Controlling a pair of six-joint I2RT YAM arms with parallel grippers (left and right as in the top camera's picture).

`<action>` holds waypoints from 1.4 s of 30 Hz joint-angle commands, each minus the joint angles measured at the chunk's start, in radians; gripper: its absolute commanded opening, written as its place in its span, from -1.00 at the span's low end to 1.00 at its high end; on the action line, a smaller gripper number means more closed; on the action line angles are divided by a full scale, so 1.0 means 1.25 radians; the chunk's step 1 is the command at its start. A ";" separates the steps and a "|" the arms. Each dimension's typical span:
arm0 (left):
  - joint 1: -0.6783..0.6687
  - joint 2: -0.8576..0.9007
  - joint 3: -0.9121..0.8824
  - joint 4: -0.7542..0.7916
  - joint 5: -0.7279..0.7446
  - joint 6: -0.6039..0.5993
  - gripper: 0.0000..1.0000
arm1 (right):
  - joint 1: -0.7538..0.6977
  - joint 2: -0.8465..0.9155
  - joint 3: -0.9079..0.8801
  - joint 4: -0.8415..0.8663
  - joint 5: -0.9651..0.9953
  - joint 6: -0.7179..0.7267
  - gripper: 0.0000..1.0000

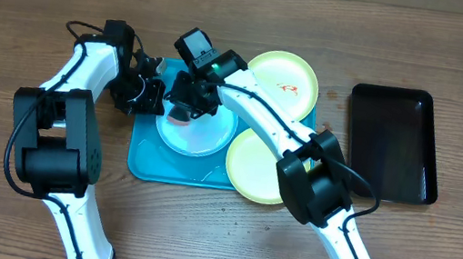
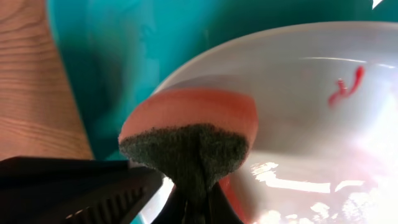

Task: Clean dirty plates on tray and stack at the side
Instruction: 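Keep scrubbing the white plate's center and edges with the sponge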

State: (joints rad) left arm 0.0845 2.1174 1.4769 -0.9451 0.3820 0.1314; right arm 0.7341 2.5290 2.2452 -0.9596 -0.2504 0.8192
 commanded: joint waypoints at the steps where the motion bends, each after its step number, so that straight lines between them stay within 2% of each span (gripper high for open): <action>1: -0.005 0.013 0.001 0.003 0.009 0.002 -0.91 | -0.005 -0.038 -0.035 0.014 0.031 0.021 -0.92; 9: -0.005 0.013 0.001 0.003 0.009 0.002 -0.92 | -0.012 -0.038 -0.070 0.034 0.123 -0.002 -0.93; 15: -0.005 0.013 0.001 0.003 0.008 0.003 -0.92 | -0.047 -0.038 -0.070 -0.017 0.182 -0.020 -0.93; 24: -0.005 0.013 0.001 0.003 0.002 0.003 -0.92 | -0.121 -0.038 -0.045 -0.138 0.177 -0.035 -0.93; 28: -0.005 0.013 0.001 0.003 0.002 0.003 -0.92 | -0.128 -0.038 -0.011 -0.182 0.094 -0.139 -0.93; 30: -0.005 0.013 0.001 0.004 0.002 0.002 -0.92 | -0.114 -0.038 -0.009 -0.179 0.012 -0.204 -0.93; 35: -0.004 0.013 0.001 0.003 0.003 0.002 -0.92 | -0.057 -0.038 -0.011 -0.160 -0.011 -0.226 -0.93; 38: -0.004 0.013 0.001 0.003 0.003 0.001 -0.92 | -0.021 -0.038 -0.011 -0.120 -0.010 -0.216 -0.93; 42: -0.005 0.013 0.001 0.003 0.003 -0.001 -0.92 | 0.020 -0.038 -0.011 -0.080 -0.011 -0.147 -0.93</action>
State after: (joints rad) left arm 0.0780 2.1174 1.4769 -0.9390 0.3866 0.1310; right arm 0.7116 2.4973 2.2066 -1.0851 -0.2390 0.5789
